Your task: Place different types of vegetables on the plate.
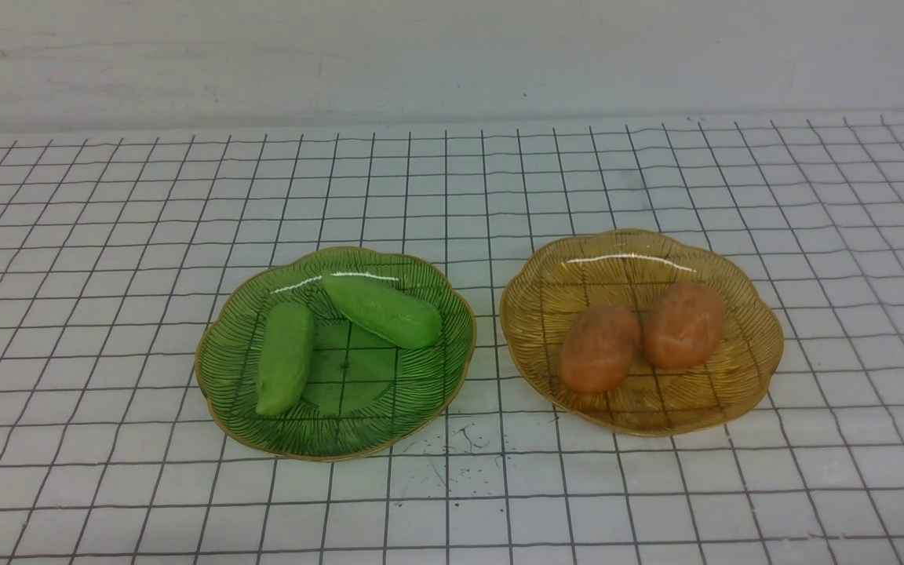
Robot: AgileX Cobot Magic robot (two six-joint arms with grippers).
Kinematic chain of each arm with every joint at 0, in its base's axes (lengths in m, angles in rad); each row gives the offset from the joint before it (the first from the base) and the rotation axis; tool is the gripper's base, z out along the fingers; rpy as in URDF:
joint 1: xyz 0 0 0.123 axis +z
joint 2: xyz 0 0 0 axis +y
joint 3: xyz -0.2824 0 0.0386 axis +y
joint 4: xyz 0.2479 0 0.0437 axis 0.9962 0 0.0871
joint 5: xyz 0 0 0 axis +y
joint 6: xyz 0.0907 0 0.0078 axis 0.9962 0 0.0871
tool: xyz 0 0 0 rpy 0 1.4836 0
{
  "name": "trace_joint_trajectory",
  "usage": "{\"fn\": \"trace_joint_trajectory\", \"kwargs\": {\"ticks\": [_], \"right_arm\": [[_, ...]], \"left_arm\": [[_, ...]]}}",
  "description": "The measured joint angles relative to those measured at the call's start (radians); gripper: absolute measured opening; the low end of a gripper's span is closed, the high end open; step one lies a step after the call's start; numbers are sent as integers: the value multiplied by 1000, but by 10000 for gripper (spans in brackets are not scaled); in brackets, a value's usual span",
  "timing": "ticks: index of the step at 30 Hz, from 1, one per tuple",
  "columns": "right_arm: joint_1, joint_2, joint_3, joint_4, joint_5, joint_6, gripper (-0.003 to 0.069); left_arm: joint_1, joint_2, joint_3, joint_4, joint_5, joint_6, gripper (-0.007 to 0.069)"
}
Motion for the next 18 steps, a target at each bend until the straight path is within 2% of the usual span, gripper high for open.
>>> {"fn": "trace_joint_trajectory", "kwargs": {"ticks": [18], "right_arm": [[0,0,0,0,0,0,-14]], "left_arm": [[0,0,0,0,0,0,-8]]}}
